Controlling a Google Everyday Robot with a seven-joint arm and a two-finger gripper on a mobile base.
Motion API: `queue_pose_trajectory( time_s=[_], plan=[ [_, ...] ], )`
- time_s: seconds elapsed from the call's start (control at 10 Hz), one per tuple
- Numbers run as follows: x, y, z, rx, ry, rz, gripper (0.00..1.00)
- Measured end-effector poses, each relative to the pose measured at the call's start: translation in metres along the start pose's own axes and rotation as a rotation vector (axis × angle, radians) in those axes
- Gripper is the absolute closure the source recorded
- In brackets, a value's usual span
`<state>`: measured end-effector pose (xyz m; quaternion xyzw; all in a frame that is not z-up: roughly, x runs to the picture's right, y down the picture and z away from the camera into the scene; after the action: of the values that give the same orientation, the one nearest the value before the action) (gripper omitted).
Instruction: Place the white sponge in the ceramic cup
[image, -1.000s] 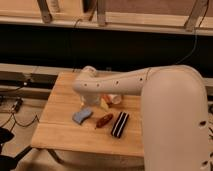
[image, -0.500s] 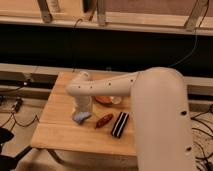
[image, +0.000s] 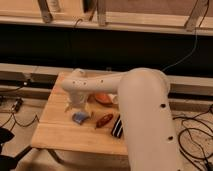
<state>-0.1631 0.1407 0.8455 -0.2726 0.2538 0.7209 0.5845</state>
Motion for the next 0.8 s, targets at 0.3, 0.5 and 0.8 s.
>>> queue_pose_trajectory(
  time_s=[0.3, 0.5, 0.8],
  plan=[
    [-0.002, 0.001, 0.000, -0.004, -0.002, 0.013, 0.20],
    [-0.005, -0.003, 0.000, 0.008, -0.015, -0.026, 0.20],
    [-0.030, -0.023, 0.010, 0.036, -0.037, -0.024, 0.20]
  ],
)
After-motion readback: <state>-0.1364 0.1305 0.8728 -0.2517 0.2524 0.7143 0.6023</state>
